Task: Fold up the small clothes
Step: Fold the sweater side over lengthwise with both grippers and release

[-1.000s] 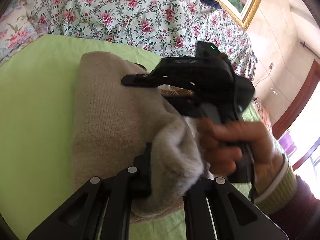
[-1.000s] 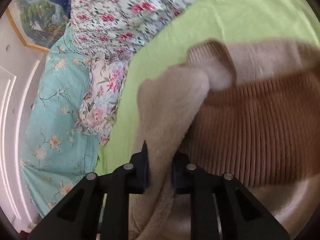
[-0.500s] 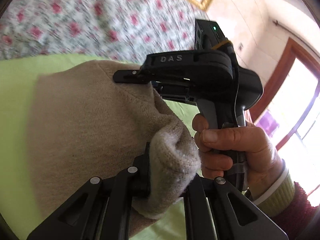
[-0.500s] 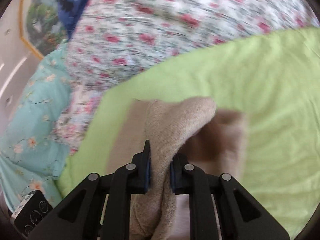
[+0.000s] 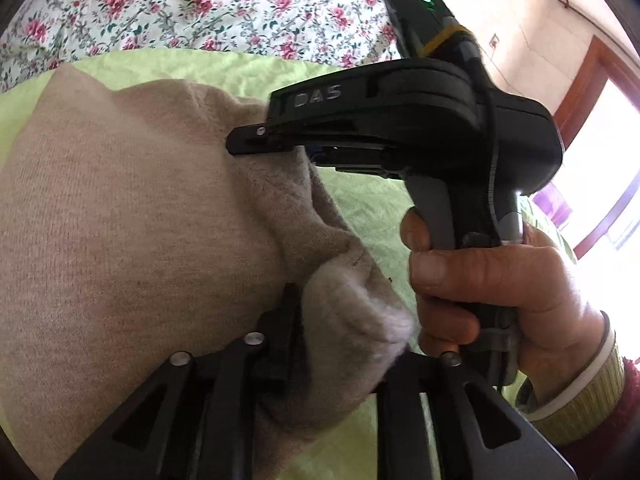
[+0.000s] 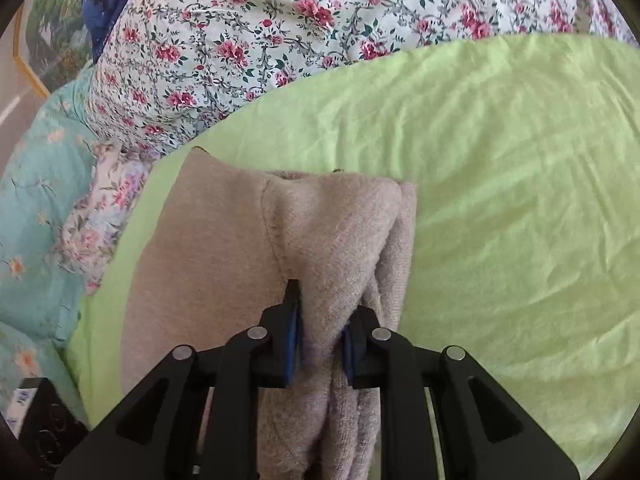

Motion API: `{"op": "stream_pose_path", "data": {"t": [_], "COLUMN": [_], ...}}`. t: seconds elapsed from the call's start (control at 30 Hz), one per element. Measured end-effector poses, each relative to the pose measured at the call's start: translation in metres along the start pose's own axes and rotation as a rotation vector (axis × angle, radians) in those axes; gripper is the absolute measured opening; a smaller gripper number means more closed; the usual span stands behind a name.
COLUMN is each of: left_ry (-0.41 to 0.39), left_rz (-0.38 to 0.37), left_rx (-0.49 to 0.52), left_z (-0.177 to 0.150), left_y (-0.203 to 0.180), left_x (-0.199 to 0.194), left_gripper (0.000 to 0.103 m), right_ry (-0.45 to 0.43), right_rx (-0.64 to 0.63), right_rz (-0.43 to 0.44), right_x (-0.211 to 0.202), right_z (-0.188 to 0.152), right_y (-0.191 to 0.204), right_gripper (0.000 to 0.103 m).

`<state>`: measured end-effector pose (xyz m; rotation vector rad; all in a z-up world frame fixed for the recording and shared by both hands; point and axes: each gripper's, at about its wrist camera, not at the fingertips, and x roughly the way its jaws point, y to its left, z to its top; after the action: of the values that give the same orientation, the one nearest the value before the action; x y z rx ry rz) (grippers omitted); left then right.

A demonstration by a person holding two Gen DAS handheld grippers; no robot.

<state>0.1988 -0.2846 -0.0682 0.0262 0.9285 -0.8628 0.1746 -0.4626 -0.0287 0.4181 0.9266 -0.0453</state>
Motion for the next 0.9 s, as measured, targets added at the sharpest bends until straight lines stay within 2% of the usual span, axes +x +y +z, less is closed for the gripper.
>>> {"op": "stream_pose_path", "data": {"t": [0.03,0.1,0.17,0.2,0.27,0.37,0.47,0.6,0.77,0.87,0.9], "left_ry": [0.007,0.021,0.026,0.021,0.009,-0.039,-0.078,-0.088,-0.034,-0.002,0.01], "left_rz": [-0.009,-0.034,-0.055,-0.062,-0.063,-0.043,0.01,0.065,0.03,-0.033,-0.069], "left_rx": [0.003,0.005,0.01,0.012,0.005,-0.026,-0.09,-0.204,-0.319,-0.366,-0.382], "left_z": [-0.001,-0.004,-0.012,-0.015,-0.022,-0.03,-0.031,-0.014,0.008,0.012,0.015], "left_y": [-0.001,-0.005,-0.008,-0.008,-0.005,0.011,0.041,0.091,0.14,0.156,0.161], "left_x": [-0.002,-0.011,-0.026,-0.035,-0.058,-0.095,-0.121,-0.12,-0.08,-0.059,-0.05], "left_gripper": [0.031,0.041,0.054,0.056,0.072,0.083,0.087,0.089,0.089,0.09,0.09], "right_ry": [-0.007,-0.013,-0.009,-0.008,-0.009,-0.013,0.024,0.058,0.098,0.135,0.14], "right_rx": [0.005,0.036,0.078,0.105,0.129,0.139,0.151,0.169,0.167,0.142,0.129], "right_rz": [-0.023,-0.071,-0.081,-0.063,-0.023,0.067,0.109,0.137,0.154,0.168,0.162], "right_x": [-0.002,-0.009,-0.016,-0.023,-0.033,-0.044,-0.039,-0.026,-0.008,0.006,0.01], "right_z": [-0.002,-0.006,-0.011,-0.014,-0.021,-0.032,-0.039,-0.04,-0.033,-0.029,-0.029], "right_y": [-0.001,-0.008,-0.015,-0.019,-0.021,-0.02,-0.02,-0.021,-0.022,-0.021,-0.019], "right_gripper": [0.032,0.053,0.061,0.063,0.069,0.082,0.083,0.083,0.083,0.082,0.075]}}
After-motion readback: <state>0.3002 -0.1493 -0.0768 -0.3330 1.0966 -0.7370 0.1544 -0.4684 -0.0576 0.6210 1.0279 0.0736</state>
